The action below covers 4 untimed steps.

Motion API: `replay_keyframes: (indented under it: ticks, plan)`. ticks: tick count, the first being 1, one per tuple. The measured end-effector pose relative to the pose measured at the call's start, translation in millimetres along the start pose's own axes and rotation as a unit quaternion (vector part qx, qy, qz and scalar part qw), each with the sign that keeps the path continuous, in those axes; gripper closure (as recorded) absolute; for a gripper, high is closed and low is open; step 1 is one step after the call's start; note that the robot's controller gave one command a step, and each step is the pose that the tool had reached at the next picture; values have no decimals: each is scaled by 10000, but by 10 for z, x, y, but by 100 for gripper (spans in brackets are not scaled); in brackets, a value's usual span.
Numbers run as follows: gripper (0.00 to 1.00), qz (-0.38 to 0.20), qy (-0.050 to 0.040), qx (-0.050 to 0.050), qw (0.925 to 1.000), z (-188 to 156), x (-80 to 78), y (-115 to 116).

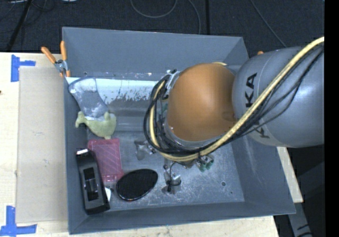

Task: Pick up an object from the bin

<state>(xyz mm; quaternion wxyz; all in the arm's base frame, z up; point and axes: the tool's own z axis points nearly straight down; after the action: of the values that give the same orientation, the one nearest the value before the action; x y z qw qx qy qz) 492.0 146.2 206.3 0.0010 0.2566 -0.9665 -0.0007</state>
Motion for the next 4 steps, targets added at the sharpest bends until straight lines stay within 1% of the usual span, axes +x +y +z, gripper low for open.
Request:
replay_keyframes:
  ticks: [1,2,3,4]
  plan:
    - [0,403,4,-5,9992,22,-204,143]
    - [0,-943,4,1,9955,62,-240,275]
    - [0,-1466,4,-9,9892,222,-191,269]
    - [0,-1797,22,-11,9837,237,-190,349]
